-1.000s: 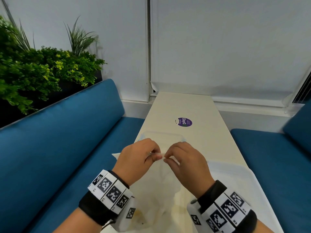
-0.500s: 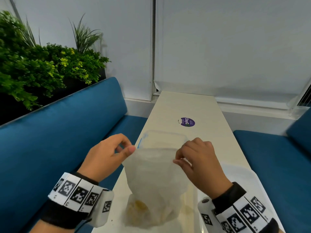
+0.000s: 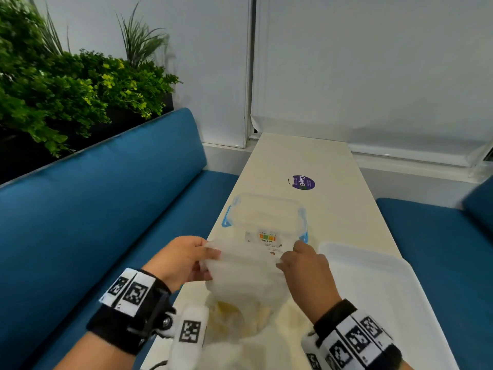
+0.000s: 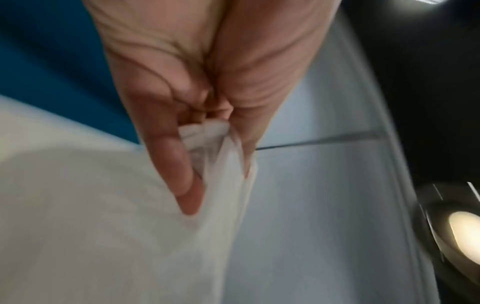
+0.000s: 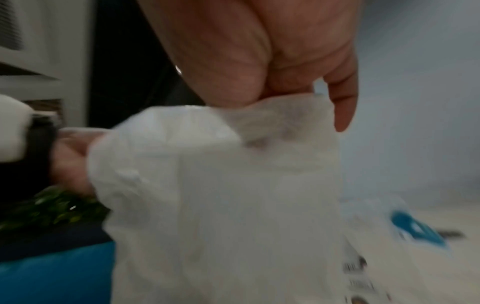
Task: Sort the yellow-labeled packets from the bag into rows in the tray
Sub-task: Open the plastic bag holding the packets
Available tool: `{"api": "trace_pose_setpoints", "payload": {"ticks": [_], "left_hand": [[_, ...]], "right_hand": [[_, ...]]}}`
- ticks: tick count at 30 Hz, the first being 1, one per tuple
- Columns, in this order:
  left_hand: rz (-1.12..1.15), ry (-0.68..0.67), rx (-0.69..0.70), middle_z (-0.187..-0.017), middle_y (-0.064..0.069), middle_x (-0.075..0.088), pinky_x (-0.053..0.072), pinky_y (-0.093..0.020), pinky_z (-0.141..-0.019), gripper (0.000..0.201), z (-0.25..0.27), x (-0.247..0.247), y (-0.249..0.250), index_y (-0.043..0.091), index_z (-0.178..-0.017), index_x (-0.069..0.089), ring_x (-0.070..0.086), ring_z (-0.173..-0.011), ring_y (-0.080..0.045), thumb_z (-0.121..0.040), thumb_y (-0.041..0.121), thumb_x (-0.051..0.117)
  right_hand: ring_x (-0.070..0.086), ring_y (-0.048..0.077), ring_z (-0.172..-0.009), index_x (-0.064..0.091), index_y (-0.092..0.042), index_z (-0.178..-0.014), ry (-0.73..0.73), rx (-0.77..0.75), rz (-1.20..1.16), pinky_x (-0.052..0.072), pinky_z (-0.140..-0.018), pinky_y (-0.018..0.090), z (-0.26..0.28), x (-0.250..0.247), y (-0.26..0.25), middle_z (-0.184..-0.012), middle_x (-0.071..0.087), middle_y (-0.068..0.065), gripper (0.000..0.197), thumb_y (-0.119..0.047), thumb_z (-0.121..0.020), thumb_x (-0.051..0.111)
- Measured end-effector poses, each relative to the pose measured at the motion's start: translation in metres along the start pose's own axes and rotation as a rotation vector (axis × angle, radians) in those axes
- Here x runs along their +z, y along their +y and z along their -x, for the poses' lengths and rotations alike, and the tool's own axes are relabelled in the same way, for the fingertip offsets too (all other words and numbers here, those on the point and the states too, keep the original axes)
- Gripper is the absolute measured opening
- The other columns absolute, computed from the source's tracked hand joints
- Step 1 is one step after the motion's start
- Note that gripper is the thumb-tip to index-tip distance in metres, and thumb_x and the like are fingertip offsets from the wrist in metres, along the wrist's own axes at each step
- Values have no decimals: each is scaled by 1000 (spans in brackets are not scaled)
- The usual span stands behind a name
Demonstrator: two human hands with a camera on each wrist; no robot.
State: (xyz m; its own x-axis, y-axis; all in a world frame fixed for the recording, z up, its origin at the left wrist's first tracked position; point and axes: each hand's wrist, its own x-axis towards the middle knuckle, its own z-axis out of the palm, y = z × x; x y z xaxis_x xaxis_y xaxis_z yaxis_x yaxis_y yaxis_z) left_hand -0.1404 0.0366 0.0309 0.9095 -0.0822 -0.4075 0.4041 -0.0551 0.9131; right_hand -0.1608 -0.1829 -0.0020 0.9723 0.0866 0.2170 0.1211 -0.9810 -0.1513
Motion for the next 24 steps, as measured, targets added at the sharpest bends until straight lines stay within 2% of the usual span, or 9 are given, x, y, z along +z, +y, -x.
{"api": "trace_pose_setpoints", "payload": {"ticks": [2, 4, 8, 10, 13, 17, 19, 22, 24], "left_hand": [[292, -130, -79, -66, -9, 64, 55, -22, -47, 13, -4, 4, -18, 2, -77, 61, 61, -50, -14, -86, 2, 53], [390, -195, -120, -70, -10, 64, 55, -24, -46, 12, -11, 5, -37, 0, -84, 62, 62, -49, -14, -80, 9, 56], [166, -289, -164, -64, -1, 65, 54, -26, -48, 12, -23, 6, -67, 7, -83, 55, 63, -54, -11, -81, 13, 65], [113, -251, -164, -60, 3, 65, 51, -24, -45, 15, -29, 8, -66, 10, -83, 53, 62, -50, -10, -95, 18, 50], [384, -148, -144, -72, -2, 72, 53, -24, -47, 30, -44, 6, -54, 10, -95, 60, 68, -57, -13, -101, 26, 35], [833, -90, -188, -69, -9, 73, 54, -26, -44, 33, -61, 13, -31, 7, -103, 57, 70, -56, -16, -100, 32, 35], [906, -138, -229, -72, -12, 73, 56, -33, -49, 38, -62, 22, -27, 4, -111, 58, 71, -58, -20, -99, 34, 38], [821, -291, -246, -78, -19, 72, 56, -37, -48, 42, -55, 25, -39, -1, -102, 60, 71, -63, -28, -96, 36, 42], [586, -373, -172, -87, -12, 72, 58, -31, -56, 50, -59, 18, -61, 5, -102, 62, 71, -71, -23, -74, 46, 68]], "right_hand": [[49, 20, -71, 60, -13, -67, -91, 181, -436, 36, -62, 24, -12, 7, 0, -78, 43, 2, 22, -20, -87, 64], [44, 21, -64, 54, -6, -64, -167, 446, -1046, 38, -60, 25, -21, 1, 0, -71, 45, 8, 22, -5, -84, 62], [44, 21, -60, 61, -3, -89, -373, 833, -1786, 45, -66, 40, -42, -3, -2, -69, 46, 8, 17, 2, -84, 45], [49, 23, -66, 58, 2, -122, -418, 799, -1865, 46, -71, 39, -45, -1, -3, -82, 51, 11, 48, -2, -77, 45], [62, 28, -86, 61, 0, -120, -501, 594, -1835, 51, -77, 35, -35, 7, -2, -106, 64, 16, 53, -12, -68, 59], [63, 21, -85, 59, -9, -95, -301, 183, -734, 48, -70, 30, -22, 34, -1, -96, 68, 7, 25, -30, -84, 66], [62, 24, -89, 58, -11, -96, -211, 189, -581, 48, -73, 32, -21, 46, 6, -97, 67, 5, 21, -31, -93, 54], [67, 30, -91, 62, -7, -108, -359, 556, -1413, 55, -79, 45, -29, 36, 22, -106, 69, 15, 24, -21, -98, 45], [70, 33, -84, 58, -5, -114, -471, 775, -2007, 58, -71, 49, -37, 25, 30, -103, 70, 20, 27, -15, -100, 37]]}}
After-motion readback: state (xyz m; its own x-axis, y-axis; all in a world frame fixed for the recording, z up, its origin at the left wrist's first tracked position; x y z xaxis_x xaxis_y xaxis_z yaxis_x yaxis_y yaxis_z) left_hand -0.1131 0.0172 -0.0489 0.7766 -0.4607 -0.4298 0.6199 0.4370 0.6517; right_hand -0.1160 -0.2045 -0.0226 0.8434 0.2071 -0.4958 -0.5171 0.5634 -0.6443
